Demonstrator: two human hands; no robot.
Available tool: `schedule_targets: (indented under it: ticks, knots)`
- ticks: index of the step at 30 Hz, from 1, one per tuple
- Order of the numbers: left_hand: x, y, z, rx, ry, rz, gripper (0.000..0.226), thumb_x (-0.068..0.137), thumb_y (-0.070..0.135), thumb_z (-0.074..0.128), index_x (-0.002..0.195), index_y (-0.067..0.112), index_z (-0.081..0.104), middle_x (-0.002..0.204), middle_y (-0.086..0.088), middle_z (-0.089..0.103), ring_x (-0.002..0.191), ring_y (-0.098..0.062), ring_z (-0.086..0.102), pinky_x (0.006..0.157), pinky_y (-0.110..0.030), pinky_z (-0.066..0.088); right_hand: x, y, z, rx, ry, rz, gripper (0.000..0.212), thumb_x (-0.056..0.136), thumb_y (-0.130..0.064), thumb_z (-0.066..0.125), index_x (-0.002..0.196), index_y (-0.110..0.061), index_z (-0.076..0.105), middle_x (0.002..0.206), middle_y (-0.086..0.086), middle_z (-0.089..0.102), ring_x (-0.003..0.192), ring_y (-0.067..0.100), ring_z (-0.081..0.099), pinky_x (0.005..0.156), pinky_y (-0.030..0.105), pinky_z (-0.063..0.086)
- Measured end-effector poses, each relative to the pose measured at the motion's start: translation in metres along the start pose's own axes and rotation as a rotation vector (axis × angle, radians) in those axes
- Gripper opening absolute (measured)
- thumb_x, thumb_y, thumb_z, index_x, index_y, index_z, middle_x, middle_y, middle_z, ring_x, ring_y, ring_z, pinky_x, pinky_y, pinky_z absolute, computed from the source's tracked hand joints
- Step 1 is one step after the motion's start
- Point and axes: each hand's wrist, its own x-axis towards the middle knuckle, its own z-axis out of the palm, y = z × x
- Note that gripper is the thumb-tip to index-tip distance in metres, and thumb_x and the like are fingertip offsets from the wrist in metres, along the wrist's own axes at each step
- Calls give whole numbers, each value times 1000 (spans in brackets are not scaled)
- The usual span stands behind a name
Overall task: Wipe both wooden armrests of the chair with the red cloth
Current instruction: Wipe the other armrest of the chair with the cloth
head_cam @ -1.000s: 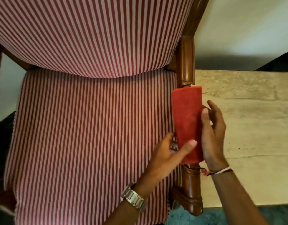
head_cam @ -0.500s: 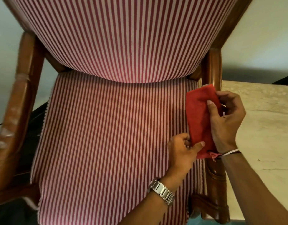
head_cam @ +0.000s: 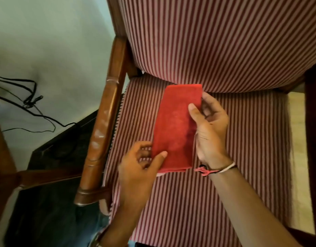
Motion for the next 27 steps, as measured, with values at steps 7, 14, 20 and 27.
schedule_targets:
  ticks: [7, 14, 20, 27]
  knots:
    - [16, -6, -124, 169, 322, 186, 41, 78, 40, 72, 114, 43, 54, 92, 20, 71, 76, 5, 72, 52, -6, 53, -28, 33, 111, -57, -177, 7, 32, 91, 9, 69, 119, -2, 62, 116, 14, 69, 107, 17, 69, 104, 43, 56]
    - [54, -51, -156, 503, 164, 154, 27, 91, 29, 65, 110, 35, 47, 89, 19, 57, 76, -4, 63, 63, -22, 55, -35, 87, 146, -300, -167, 57, 38, 84, -3, 83, 118, -2, 66, 116, 14, 73, 106, 24, 73, 90, 27, 61]
    - [69, -43, -160, 816, 134, 362, 54, 88, 35, 64, 138, 19, 50, 142, -17, 47, 128, -31, 46, 98, -46, 45, -42, 135, 79, -913, -60, -310, 41, 105, -44, 55, 138, -20, 58, 137, 1, 62, 131, 15, 58, 109, 40, 53]
    - [116, -24, -104, 1073, -120, 469, 71, 103, 51, 29, 162, 23, 0, 170, -21, -4, 157, -39, 1, 125, -55, 13, -68, 202, 4, -1755, -429, -326, 71, 105, -60, 32, 165, -22, 22, 173, 19, 12, 162, 36, 11, 129, 60, 20]
